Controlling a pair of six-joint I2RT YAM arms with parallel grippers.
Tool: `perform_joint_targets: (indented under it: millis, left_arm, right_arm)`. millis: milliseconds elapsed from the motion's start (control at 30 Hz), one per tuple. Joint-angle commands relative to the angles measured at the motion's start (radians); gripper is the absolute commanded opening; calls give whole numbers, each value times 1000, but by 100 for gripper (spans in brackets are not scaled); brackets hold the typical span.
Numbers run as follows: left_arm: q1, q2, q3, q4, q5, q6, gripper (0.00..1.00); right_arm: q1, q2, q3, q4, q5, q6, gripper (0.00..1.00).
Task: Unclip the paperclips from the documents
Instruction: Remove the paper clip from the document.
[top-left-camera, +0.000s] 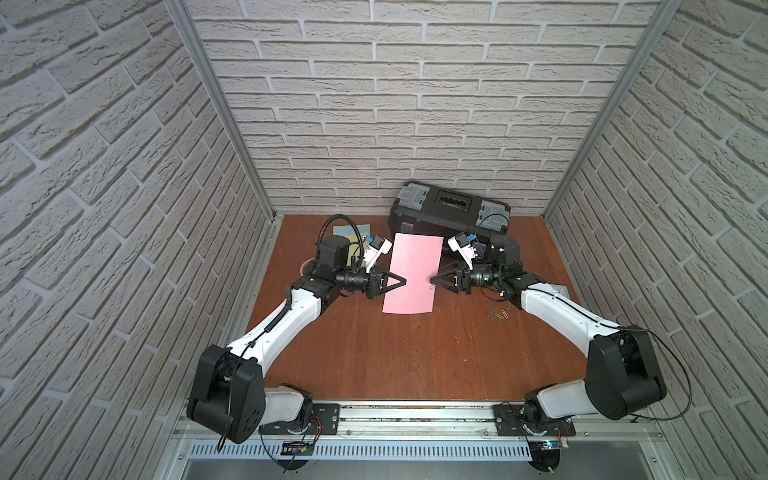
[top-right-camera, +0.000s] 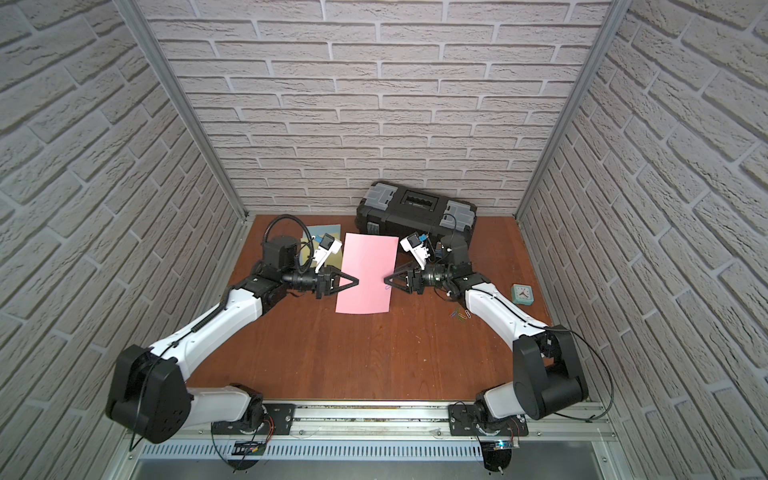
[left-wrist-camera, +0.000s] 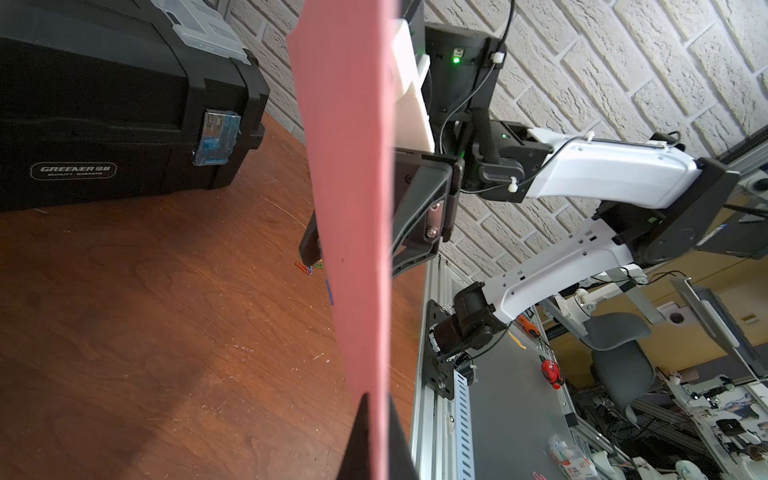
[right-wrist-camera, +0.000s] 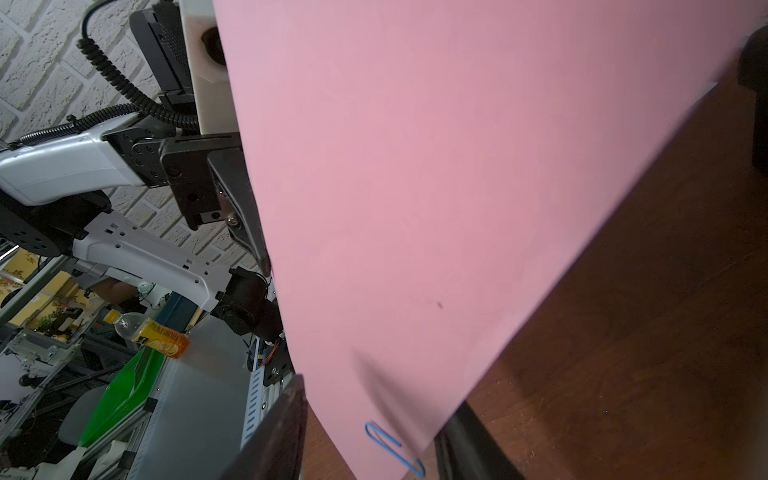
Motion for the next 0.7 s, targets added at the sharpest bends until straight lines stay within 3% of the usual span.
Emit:
perform_joint_targets:
  millis: [0,300,667]
  left_arm:
    - [10,-29,28,9,25,31,0]
    - [18,-36,32,0,30,37,0]
    - [23,-48,40,-5,40,37,0]
  right_arm:
    - [-2,3,-14,20,-40,-30,49]
    - [-2,16,-47,47,-48,-14,52]
    - [-1,55,-86,266,-79,143,64]
